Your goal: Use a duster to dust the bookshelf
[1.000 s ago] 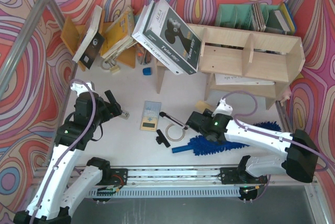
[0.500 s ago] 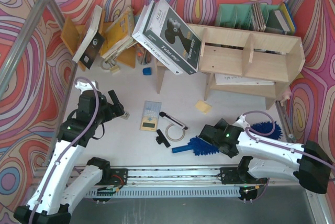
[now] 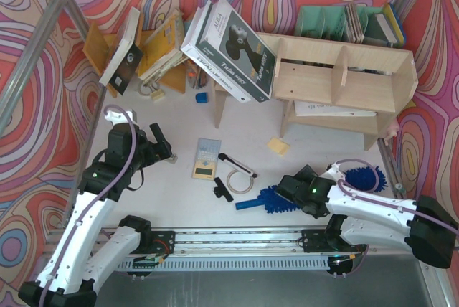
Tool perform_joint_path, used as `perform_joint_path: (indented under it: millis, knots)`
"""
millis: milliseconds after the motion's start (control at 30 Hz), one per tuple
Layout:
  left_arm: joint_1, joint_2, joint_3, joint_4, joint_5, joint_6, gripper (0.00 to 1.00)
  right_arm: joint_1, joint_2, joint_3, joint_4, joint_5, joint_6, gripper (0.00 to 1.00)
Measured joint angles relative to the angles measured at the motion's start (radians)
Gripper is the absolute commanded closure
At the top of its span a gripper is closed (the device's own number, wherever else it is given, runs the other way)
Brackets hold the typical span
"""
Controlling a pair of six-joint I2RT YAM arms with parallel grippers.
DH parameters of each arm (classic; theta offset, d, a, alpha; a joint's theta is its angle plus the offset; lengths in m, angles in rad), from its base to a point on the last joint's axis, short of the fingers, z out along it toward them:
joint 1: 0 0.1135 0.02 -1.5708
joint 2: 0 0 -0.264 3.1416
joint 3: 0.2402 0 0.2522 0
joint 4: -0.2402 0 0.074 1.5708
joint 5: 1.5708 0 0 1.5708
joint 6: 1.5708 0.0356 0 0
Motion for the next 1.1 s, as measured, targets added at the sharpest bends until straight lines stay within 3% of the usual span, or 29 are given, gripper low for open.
perform_joint_path:
  millis: [300, 467, 633, 867, 1100]
  knots:
    - [0.0, 0.019, -0.001, 0.022, 0.001, 0.0, 0.02, 0.0, 0.025, -0.033, 0.002, 0.016, 0.131, 0.21]
    - [-0.003, 0.029, -0.002, 0.025, 0.004, 0.0, 0.02, 0.0, 0.029, -0.043, -0.01, 0.031, 0.188, 0.36]
    - [-0.022, 0.042, -0.002, 0.028, 0.008, 0.002, 0.02, 0.0, 0.014, -0.057, -0.02, 0.032, 0.229, 0.58]
    - [-0.121, 0.057, -0.002, 0.037, 0.0, 0.013, 0.02, 0.0, -0.08, -0.06, -0.076, 0.041, 0.24, 0.75]
    - [-0.244, 0.057, -0.005, 0.072, -0.012, 0.027, 0.02, 0.0, -0.152, -0.035, -0.169, 0.052, 0.24, 0.82]
